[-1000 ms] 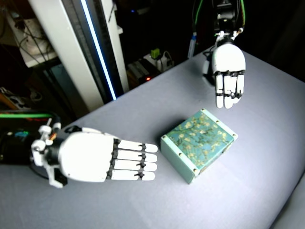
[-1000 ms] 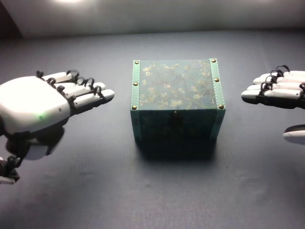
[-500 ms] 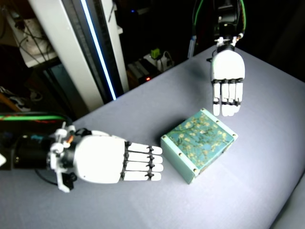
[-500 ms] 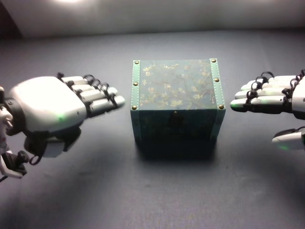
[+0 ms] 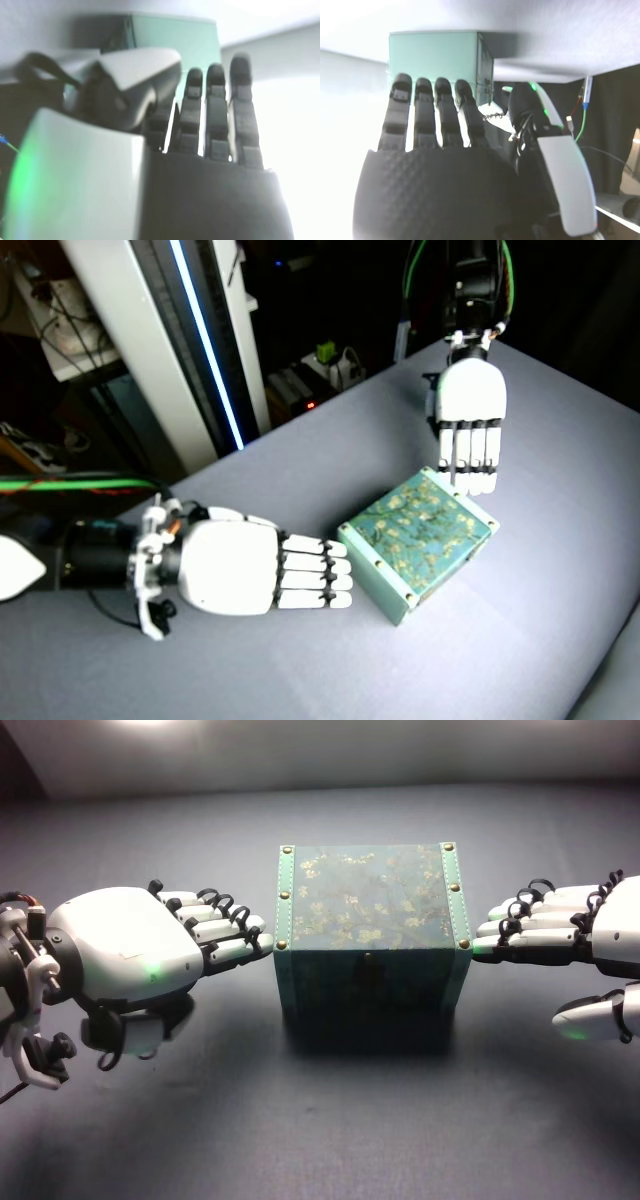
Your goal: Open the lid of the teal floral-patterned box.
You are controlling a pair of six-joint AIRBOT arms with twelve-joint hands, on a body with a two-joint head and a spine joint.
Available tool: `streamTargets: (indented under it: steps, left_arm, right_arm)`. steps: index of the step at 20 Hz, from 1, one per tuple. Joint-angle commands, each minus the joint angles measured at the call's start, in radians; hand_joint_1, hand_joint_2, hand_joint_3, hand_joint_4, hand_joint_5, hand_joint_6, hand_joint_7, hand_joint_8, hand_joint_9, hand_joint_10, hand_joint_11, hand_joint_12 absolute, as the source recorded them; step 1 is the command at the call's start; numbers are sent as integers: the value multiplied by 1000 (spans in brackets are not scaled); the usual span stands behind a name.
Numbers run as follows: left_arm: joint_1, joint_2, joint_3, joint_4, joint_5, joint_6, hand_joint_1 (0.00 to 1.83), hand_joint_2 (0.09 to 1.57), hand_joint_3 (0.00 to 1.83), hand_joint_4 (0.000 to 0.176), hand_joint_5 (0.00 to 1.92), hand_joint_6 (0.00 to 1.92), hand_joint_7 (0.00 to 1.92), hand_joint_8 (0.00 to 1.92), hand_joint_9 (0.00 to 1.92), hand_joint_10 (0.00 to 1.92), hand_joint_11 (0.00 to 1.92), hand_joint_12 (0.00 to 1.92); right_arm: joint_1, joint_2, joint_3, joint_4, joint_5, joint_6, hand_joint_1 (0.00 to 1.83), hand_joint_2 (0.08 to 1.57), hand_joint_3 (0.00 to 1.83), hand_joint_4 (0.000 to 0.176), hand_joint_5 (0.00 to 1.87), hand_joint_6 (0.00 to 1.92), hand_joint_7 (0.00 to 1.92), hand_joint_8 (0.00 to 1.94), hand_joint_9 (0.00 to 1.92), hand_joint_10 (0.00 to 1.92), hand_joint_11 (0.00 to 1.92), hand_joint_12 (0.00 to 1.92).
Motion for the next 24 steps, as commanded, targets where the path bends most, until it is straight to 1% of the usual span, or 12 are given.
streamTargets:
  steps: [1,3,5,9,12,13,17,19,21,22,23,24]
  left_arm:
    - [-15,-7,-2,2,-106,4,684,1502,362,0,45,1,52,0,100,3,118,270]
    - [-16,-7,-2,3,-109,3,883,1336,570,0,58,2,96,12,167,4,92,374]
    - [-15,-6,0,-1,-132,-16,1125,1188,677,0,87,0,94,0,149,0,15,758]
    - [-3,11,-11,-30,-204,-36,1094,1227,663,0,51,0,100,1,209,2,10,936]
    - [2,27,-20,-61,-256,-36,884,1466,239,0,0,0,91,2,226,2,53,798]
    - [3,32,-22,-77,-277,-36,1029,1471,212,0,0,0,47,9,170,7,20,727]
    - [6,40,-23,-119,-337,-36,871,1537,169,0,0,0,0,0,66,2,44,270]
    - [7,39,-23,-139,-361,-33,719,1567,178,0,0,0,0,0,9,1,19,221]
    - [8,35,-26,-172,-381,-7,805,1520,174,0,0,0,0,0,2,0,5,150]
    - [9,35,-27,-191,-392,6,870,1474,182,25,0,0,0,0,0,0,13,170]
    - [11,34,-27,-210,-406,14,1011,1332,407,47,0,0,0,0,0,0,2,258]
    - [13,34,-27,-223,-419,20,1076,1195,676,36,0,0,0,0,0,0,0,203]
  right_arm:
    - [15,2,3,47,84,5,0,1477,0,0,76,8,55,11,0,0,55,25]
    - [18,-2,3,47,84,5,0,1445,0,0,52,0,35,2,0,0,20,11]
    - [21,-5,3,54,92,5,0,1396,0,0,6,0,4,0,0,0,10,7]
    - [21,-3,-1,94,133,5,0,1354,0,0,0,0,0,0,0,0,0,0]
    - [21,4,-2,136,166,5,0,1336,0,0,49,15,16,5,11,4,105,46]
    - [21,4,-2,161,183,5,0,1327,0,0,37,8,14,3,7,2,117,53]
    - [21,0,3,216,212,4,0,1362,0,5,32,2,11,0,0,0,30,17]
    - [21,-10,6,259,238,-6,0,1364,0,0,46,7,22,6,0,0,21,13]
    - [20,-23,12,320,265,-24,0,1368,2,0,78,17,44,12,16,6,54,29]
    - [13,-34,18,363,281,-38,0,1389,4,0,111,9,80,7,38,5,59,36]
    - [1,-40,24,407,296,-50,0,1405,9,0,126,10,104,11,57,10,72,44]
    - [-10,-43,29,439,310,-56,0,1407,9,0,137,12,109,12,65,12,77,47]
